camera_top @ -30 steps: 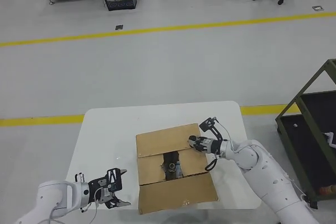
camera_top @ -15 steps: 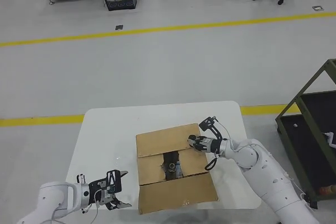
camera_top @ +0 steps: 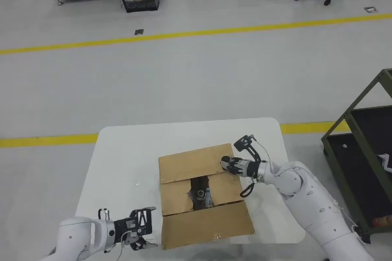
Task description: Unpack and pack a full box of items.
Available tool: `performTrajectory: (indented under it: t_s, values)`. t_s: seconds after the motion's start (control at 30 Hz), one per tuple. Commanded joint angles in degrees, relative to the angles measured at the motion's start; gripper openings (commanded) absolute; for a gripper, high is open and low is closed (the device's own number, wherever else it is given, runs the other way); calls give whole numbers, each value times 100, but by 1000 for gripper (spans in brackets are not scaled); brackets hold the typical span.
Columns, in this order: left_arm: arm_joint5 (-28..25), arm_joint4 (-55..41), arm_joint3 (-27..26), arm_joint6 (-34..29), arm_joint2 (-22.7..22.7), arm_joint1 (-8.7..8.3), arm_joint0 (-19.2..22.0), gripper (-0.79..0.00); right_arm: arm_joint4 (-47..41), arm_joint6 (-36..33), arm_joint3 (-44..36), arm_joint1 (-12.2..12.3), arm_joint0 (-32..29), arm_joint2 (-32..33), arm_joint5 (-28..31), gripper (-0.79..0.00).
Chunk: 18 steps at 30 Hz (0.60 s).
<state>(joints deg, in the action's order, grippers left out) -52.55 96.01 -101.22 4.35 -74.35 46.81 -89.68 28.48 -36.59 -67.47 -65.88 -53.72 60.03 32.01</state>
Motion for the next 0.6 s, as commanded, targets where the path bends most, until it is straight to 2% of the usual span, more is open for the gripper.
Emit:
performTrajectory:
  t_s: [0.0,0.27,0.57]
  values:
    - [36,135,72,196,89,5,38,0,-10,-4,25,-6,21,-18,5,-785]
    - [146,498,160,637,359,23,207,0,-32,1,107,-39,105,-122,25,-785]
    - [50,-499,289,683,161,48,314,0,-52,-1,205,-76,174,-238,55,-785]
